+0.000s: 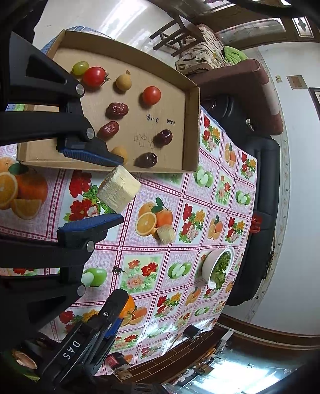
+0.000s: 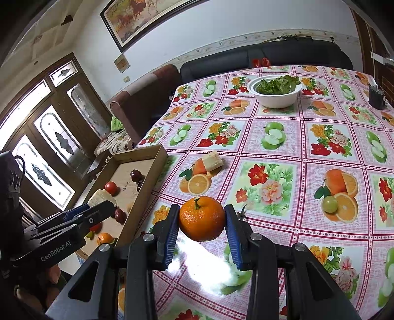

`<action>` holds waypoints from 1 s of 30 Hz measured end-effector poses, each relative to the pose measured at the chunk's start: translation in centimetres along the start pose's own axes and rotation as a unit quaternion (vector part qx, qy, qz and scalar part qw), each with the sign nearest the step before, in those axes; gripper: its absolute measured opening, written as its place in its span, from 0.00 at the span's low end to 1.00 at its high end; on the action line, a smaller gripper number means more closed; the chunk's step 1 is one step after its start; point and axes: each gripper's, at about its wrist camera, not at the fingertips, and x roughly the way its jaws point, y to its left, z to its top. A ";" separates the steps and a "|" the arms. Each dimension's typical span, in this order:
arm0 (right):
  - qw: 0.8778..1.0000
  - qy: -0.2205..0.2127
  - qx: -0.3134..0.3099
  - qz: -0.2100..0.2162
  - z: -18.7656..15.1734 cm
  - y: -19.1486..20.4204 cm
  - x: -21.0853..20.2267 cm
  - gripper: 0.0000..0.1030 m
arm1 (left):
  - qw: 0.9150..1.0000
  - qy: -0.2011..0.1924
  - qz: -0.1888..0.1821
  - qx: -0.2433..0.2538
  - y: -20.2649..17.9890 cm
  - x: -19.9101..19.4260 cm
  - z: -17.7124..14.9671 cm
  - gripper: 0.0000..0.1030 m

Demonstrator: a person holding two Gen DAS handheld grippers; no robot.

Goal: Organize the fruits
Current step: 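Carry the pale chunk and mandarin orange over the cardboard box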

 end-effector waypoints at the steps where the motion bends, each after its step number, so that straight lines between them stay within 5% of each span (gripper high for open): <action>1: 1.000 0.001 -0.001 0.000 0.0 0.1 0.0 0.36 | 1.000 -0.001 0.001 0.000 0.1 0.0 0.0 0.36; 30: 0.997 0.035 -0.057 0.031 1.7 6.1 5.0 0.35 | 0.997 0.006 0.054 -0.055 8.6 1.8 1.7 0.36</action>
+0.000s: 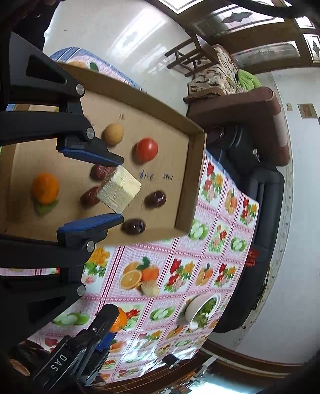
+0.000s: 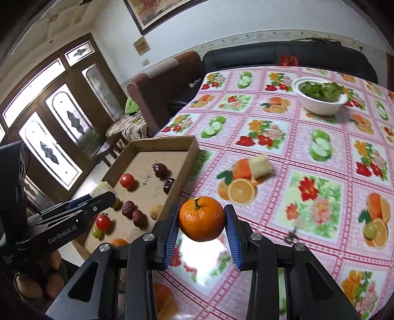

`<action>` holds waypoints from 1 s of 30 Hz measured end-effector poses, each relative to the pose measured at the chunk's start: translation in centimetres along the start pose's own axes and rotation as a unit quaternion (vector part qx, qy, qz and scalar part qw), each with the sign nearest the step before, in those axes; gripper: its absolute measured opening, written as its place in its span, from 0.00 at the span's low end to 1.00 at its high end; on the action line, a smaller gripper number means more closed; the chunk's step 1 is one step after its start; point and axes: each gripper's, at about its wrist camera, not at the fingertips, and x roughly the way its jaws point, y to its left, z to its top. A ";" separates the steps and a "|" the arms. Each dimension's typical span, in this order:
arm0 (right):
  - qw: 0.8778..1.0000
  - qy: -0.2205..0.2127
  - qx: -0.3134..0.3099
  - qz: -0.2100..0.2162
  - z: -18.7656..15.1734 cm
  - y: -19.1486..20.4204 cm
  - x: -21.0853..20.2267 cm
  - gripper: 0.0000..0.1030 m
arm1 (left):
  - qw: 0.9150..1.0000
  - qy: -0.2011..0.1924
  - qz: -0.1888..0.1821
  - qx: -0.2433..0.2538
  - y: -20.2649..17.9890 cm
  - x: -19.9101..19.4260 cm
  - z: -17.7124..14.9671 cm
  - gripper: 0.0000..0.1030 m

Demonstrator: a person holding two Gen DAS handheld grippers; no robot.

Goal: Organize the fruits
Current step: 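Carry the pale chunk and mandarin orange over the cardboard box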

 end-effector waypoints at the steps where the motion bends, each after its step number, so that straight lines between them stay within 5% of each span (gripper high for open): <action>1: 1.000 0.002 -0.003 0.003 0.2 0.3 0.3 0.35 | 1.000 0.000 0.003 -0.002 0.4 0.1 0.2 0.36; 30: 0.998 0.048 -0.022 0.037 6.4 5.7 11.0 0.35 | 0.998 0.041 0.022 -0.051 6.7 7.2 7.2 0.37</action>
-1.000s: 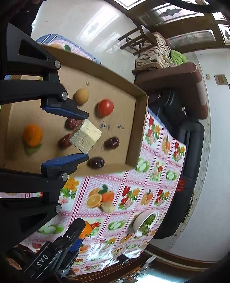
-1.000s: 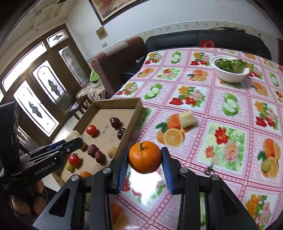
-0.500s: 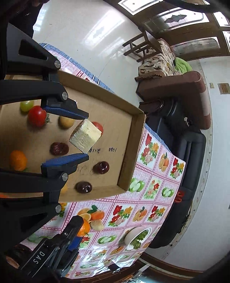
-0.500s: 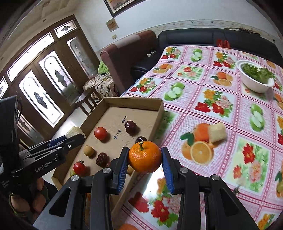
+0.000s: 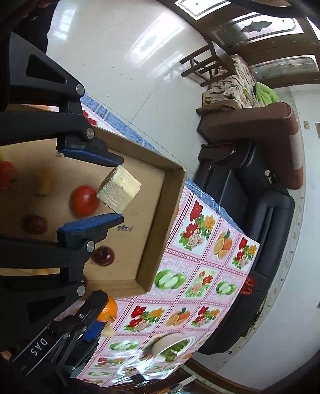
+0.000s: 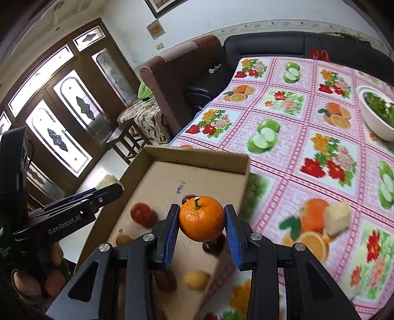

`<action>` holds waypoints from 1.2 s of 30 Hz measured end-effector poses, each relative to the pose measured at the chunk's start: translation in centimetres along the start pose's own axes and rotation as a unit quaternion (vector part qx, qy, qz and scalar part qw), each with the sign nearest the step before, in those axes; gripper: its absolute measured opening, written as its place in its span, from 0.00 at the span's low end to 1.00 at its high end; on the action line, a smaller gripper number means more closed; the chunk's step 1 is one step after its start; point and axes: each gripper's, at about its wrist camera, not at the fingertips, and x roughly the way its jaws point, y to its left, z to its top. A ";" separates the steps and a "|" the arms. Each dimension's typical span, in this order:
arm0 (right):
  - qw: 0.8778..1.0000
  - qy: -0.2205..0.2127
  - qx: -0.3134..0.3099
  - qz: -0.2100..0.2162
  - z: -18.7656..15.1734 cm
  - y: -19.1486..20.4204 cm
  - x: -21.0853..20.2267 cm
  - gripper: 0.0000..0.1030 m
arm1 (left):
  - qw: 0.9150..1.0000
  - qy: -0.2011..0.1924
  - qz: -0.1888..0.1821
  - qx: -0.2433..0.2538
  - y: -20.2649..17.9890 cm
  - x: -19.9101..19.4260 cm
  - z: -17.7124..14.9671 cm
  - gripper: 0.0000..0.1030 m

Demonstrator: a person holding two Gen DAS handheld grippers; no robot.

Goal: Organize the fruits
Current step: 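Carry the pale chunk and mandarin orange over the cardboard box, then open the left tool to drop the chunk while the right tool drops the orange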

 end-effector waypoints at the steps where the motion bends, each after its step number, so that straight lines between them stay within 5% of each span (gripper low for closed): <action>1: 1.000 0.002 0.001 -0.004 0.5 0.1 0.6 0.35 | 1.000 0.003 0.002 0.000 0.0 0.5 0.3 0.37; 13: 0.999 0.037 0.015 -0.028 3.3 0.2 5.8 0.36 | 0.998 0.059 0.007 -0.019 0.3 5.2 1.8 0.37; 30: 0.997 0.064 0.004 -0.044 3.3 0.3 8.5 0.37 | 0.997 0.077 0.024 -0.020 0.1 6.3 1.6 0.39; 36: 0.998 0.051 -0.001 -0.044 3.1 0.4 7.5 0.50 | 0.997 0.055 0.031 -0.032 0.4 4.6 1.0 0.44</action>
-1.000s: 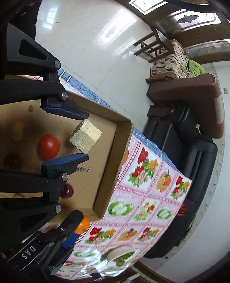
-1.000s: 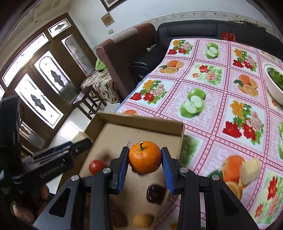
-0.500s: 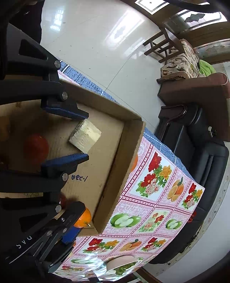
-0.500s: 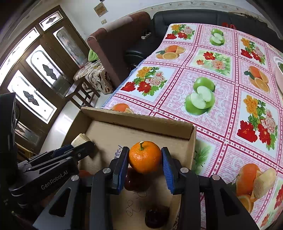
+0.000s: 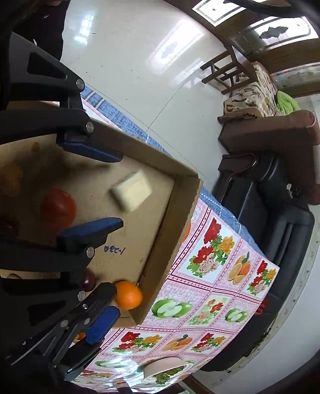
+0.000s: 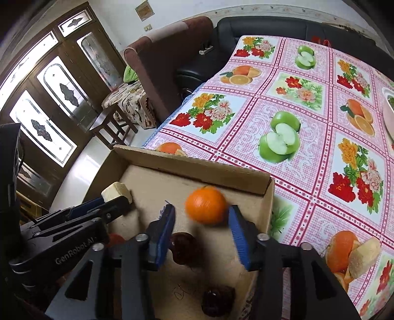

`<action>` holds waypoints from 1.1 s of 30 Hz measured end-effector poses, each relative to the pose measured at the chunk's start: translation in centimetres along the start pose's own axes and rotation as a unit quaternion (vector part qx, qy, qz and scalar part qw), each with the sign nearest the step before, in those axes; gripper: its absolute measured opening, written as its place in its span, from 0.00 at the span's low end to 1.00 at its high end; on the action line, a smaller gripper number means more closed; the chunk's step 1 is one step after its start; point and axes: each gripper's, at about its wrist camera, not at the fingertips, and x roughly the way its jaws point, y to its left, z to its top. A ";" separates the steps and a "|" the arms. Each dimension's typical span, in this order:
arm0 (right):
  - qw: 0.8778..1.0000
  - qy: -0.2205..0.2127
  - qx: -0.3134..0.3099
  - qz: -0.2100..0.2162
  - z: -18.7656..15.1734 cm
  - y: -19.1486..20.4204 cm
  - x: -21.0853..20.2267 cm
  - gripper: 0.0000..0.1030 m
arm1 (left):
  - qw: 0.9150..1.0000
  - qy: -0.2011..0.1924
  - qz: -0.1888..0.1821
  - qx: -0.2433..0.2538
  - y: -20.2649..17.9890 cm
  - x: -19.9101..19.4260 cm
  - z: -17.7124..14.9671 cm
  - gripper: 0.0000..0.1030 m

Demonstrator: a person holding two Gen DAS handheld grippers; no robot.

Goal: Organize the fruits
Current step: 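Open the left tool to drop the chunk while the right tool drops the orange, then move both open tools back over the remaining fruits on the table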

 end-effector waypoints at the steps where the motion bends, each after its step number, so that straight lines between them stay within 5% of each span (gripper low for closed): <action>1: 1.000 -0.002 -0.001 0.000 -0.1 0.0 -0.3 0.50 | 1.000 -0.008 0.002 0.001 -0.1 -0.5 -0.3 0.44; 14: 0.998 -0.055 0.016 0.025 -4.4 -2.0 -7.5 0.50 | 0.996 -0.087 -0.010 0.020 -2.5 -7.3 -4.4 0.49; 33: 0.989 -0.094 0.113 -0.006 -13.0 -11.8 -15.9 0.53 | 0.990 -0.106 -0.049 0.079 -9.1 -11.7 -8.6 0.50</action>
